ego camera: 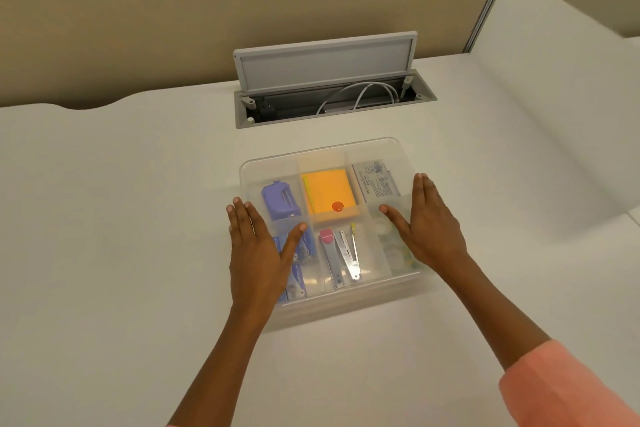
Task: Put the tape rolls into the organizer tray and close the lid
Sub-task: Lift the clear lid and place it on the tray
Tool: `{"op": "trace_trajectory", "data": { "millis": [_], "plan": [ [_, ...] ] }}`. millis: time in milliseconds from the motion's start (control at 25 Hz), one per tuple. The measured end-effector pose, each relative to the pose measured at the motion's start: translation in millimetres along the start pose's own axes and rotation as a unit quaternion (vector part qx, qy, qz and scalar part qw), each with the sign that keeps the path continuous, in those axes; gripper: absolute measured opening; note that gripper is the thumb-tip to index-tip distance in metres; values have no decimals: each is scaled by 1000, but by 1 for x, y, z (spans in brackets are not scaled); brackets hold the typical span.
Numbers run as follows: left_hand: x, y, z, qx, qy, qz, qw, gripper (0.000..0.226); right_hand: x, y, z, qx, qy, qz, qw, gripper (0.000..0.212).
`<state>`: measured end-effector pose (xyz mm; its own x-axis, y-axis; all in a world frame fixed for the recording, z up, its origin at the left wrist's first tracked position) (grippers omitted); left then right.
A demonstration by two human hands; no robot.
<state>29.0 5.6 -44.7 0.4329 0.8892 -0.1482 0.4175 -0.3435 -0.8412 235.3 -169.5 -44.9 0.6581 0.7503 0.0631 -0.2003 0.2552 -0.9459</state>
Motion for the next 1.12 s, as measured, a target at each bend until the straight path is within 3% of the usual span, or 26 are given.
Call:
{"op": "trace_trajectory", "data": {
  "millis": [160,400,640,800,1000,1120],
  "plan": [
    [-1,-1,-2,93,9,-14,995,119,-5,-4,22,-75,-79,0,994,93],
    [-1,-1,-5,119,7,-17,993,125,-31,26,80,-59,-190,35,979,81],
    [-2,0,-4,112,13,-20,993,122,-34,22,85,-95,-210,-17,973,69],
    [-3,1,-2,105,13,-22,994,122,-36,25,85,-95,-214,-8,972,65],
    [-4,-2,-5,52,21,-8,998,121,-29,28,78,-46,-193,37,979,71],
    [-14,0,-7,43,35,-17,998,108,-27,18,56,48,-116,16,992,89]
  ]
}}
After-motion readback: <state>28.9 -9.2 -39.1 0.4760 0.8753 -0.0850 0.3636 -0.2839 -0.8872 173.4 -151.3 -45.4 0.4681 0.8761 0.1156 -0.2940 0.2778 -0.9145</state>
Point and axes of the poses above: each hand's wrist, its own x-axis towards the middle knuckle, its own y-axis out of the palm, z = x × y, the point moved 4 cm from there along x, towards the middle knuckle, and after that the axes turned 13 degrees about -y, right-handed, at the moved point
